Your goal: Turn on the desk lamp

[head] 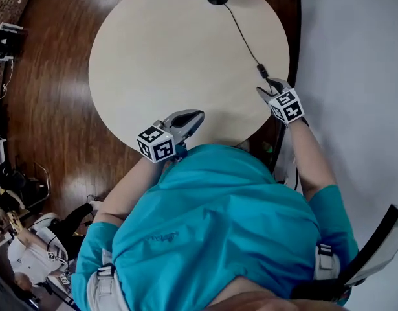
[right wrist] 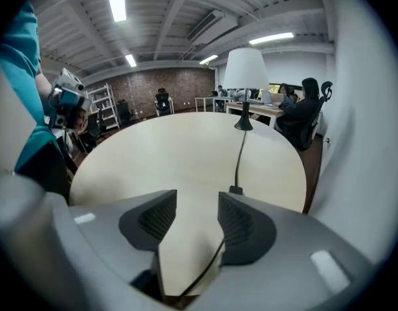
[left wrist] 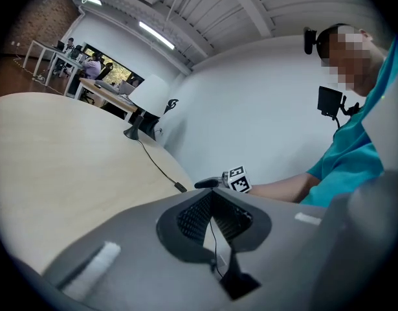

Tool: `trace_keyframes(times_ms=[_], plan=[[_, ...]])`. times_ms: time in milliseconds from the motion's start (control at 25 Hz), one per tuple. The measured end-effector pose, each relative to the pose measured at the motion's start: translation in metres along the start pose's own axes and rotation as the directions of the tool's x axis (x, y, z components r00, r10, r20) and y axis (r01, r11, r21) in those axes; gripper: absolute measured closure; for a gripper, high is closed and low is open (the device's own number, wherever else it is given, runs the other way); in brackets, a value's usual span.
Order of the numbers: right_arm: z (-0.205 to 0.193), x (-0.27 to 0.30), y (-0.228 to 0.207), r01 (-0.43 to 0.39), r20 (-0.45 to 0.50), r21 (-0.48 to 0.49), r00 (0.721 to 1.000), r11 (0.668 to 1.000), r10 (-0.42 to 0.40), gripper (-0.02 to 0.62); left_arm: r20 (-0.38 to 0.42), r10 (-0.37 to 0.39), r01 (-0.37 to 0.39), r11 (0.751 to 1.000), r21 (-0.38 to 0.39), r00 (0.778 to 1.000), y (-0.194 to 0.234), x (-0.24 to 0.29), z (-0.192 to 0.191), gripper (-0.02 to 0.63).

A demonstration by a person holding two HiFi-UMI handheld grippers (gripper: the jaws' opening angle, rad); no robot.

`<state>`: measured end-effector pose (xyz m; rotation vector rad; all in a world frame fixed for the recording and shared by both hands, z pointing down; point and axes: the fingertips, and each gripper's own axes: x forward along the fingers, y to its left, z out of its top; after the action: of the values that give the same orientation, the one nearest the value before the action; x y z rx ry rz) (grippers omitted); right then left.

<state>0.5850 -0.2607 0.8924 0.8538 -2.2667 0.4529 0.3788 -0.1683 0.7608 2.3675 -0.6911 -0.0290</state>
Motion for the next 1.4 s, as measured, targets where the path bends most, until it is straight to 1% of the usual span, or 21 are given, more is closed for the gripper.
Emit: trace_keyframes(times_ms=[80, 160, 280, 400, 520, 600, 680, 760, 840, 960, 1040, 1120, 1240, 1400], plan=[[-0.007, -0.004, -0.008, 0.035, -0.032, -0.006, 0.999, 0.999, -0.035, 0.38, 0.006, -0.001, 0.001, 1.0, 0.0, 1.0, -0.012, -0.009, 0.009, 0.604], [-0.008, -0.004, -0.012, 0.053, -0.039, -0.008, 0.998, 0.999, -0.053, 0.373, 0.018, -0.001, 0.001, 1.0, 0.001, 1.0, -0.018, -0.015, 0.012, 0.604], [-0.003, 0.002, -0.017, 0.052, -0.037, -0.022, 0.998, 0.998, -0.053, 0.371, 0.046, 0.011, -0.011, 1.0, -0.009, 0.999, -0.019, -0.021, 0.015, 0.604], [-0.012, 0.009, -0.021, 0.051, -0.071, -0.016, 0.996, 0.999, -0.052, 0.367, 0.053, 0.029, -0.027, 0.999, -0.037, 0.998, -0.02, -0.022, 0.01, 0.604], [-0.019, 0.011, -0.027, 0.056, -0.099, -0.017, 0.993, 0.998, -0.057, 0.367, 0.063, 0.024, -0.022, 0.999, -0.033, 0.998, -0.025, -0.023, 0.012, 0.604], [-0.017, 0.015, -0.027, 0.057, -0.105, -0.028, 0.993, 0.998, -0.059, 0.368, 0.072, 0.022, -0.021, 1.0, -0.019, 0.997, -0.024, -0.027, 0.018, 0.604], [-0.013, 0.02, -0.024, 0.057, -0.098, -0.031, 0.993, 0.998, -0.06, 0.37, 0.075, 0.024, -0.023, 1.0, -0.013, 0.997, -0.019, -0.033, 0.024, 0.604], [-0.012, 0.025, -0.022, 0.059, -0.091, -0.02, 0.994, 0.998, -0.061, 0.371, 0.071, 0.034, -0.031, 0.999, -0.033, 0.997, -0.013, -0.037, 0.024, 0.604], [-0.017, 0.026, -0.024, 0.062, -0.081, 0.011, 0.995, 0.998, -0.061, 0.371, 0.07, 0.034, -0.031, 0.998, -0.046, 0.997, -0.01, -0.036, 0.02, 0.604], [-0.026, 0.023, -0.029, 0.07, -0.045, 0.058, 0.997, 0.996, -0.067, 0.371, 0.071, 0.031, -0.028, 0.999, -0.039, 0.997, -0.014, -0.028, 0.011, 0.604], [-0.028, 0.02, -0.03, 0.075, -0.014, 0.086, 0.997, 0.993, -0.074, 0.356, 0.071, 0.034, -0.031, 0.999, -0.038, 0.997, -0.018, -0.027, 0.008, 0.604], [-0.028, 0.019, -0.031, 0.081, 0.01, 0.109, 0.996, 0.991, -0.083, 0.356, 0.071, 0.033, -0.03, 0.999, -0.035, 0.997, -0.018, -0.027, 0.007, 0.604], [-0.031, 0.023, -0.032, 0.094, 0.025, 0.137, 0.995, 0.986, -0.098, 0.356, 0.069, 0.025, -0.023, 0.999, -0.03, 0.997, -0.014, -0.027, 0.004, 0.604], [-0.014, 0.02, -0.022, 0.101, 0.017, 0.166, 0.994, 0.981, -0.105, 0.354, 0.073, 0.019, -0.017, 0.999, -0.031, 0.997, -0.012, -0.044, 0.012, 0.604]])
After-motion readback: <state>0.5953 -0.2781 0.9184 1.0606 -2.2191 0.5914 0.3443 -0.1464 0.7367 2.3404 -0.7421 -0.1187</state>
